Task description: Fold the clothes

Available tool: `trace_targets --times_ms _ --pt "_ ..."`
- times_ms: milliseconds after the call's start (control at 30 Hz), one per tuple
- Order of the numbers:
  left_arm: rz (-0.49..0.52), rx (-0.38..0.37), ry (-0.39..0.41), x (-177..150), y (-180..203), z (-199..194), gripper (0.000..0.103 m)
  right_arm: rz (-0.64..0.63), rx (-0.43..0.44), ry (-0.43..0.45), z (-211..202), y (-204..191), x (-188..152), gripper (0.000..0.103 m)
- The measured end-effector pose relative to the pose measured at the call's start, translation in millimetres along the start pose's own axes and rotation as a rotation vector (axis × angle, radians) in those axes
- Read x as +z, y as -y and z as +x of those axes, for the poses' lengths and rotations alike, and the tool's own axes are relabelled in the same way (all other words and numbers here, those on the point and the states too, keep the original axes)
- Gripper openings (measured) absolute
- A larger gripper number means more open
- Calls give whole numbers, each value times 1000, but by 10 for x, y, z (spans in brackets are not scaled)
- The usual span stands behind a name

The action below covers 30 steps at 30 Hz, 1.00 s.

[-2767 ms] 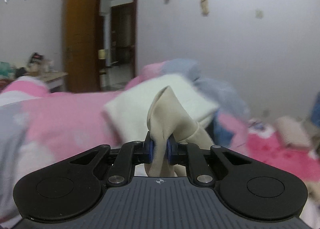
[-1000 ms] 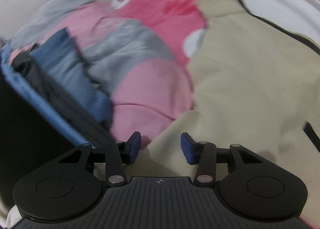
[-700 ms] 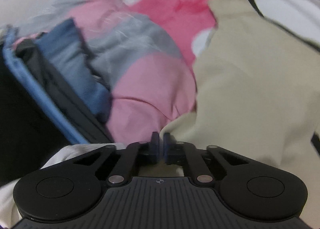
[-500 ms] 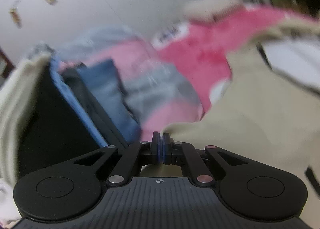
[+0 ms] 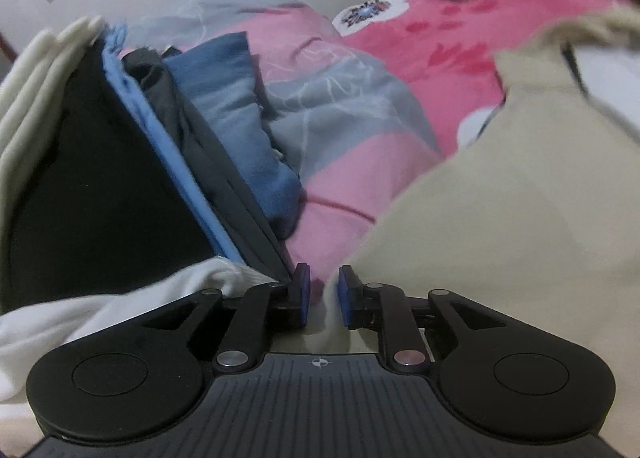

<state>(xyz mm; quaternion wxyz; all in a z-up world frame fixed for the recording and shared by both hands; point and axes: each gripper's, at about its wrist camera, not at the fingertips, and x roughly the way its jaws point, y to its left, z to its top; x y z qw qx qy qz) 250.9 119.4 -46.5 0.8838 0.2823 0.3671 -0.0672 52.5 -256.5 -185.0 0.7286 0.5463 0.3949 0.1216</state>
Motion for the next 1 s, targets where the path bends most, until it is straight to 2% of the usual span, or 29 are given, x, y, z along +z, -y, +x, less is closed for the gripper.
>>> trace_targets --times_ms 100,133,167,233,300,367,433,500,633,700,767,833,933,1000 --pt "-112 -20 17 106 -213 -109 18 0 -1 0 2 -2 -5 42" --pt "-154 -15 42 146 -302 -184 19 1 0 0 3 -2 -6 42" --pt "-189 -2 66 160 -368 -284 25 2 0 0 4 -3 -6 42" --pt "-260 26 115 189 -501 -484 27 5 1 -1 7 -3 -5 42" --pt "-314 -6 127 149 -539 -694 30 9 1 -1 11 -2 -2 42" --pt "-352 -91 121 19 -518 -942 31 12 1 -2 16 -1 0 42" --pt "-345 -134 80 -157 -422 -1129 34 15 1 -3 18 2 3 42" --pt "-319 -100 35 -363 -340 -1205 34 19 1 -4 21 1 8 42" --pt "-335 80 -85 -792 -551 -1104 34 41 4 -3 22 14 26 42" --pt "-393 165 -80 -922 -816 -1089 29 52 8 -2 20 24 31 42" --pt "-499 179 -60 -976 -1007 -1263 29 60 13 2 15 33 31 42" --pt "-605 193 -39 -1029 -1198 -1438 34 67 15 7 9 43 30 42" --pt "-579 218 -3 -960 -1152 -1719 35 65 10 12 12 35 26 42" --pt "-564 214 21 -916 -1070 -1888 42 65 8 13 9 25 22 42"
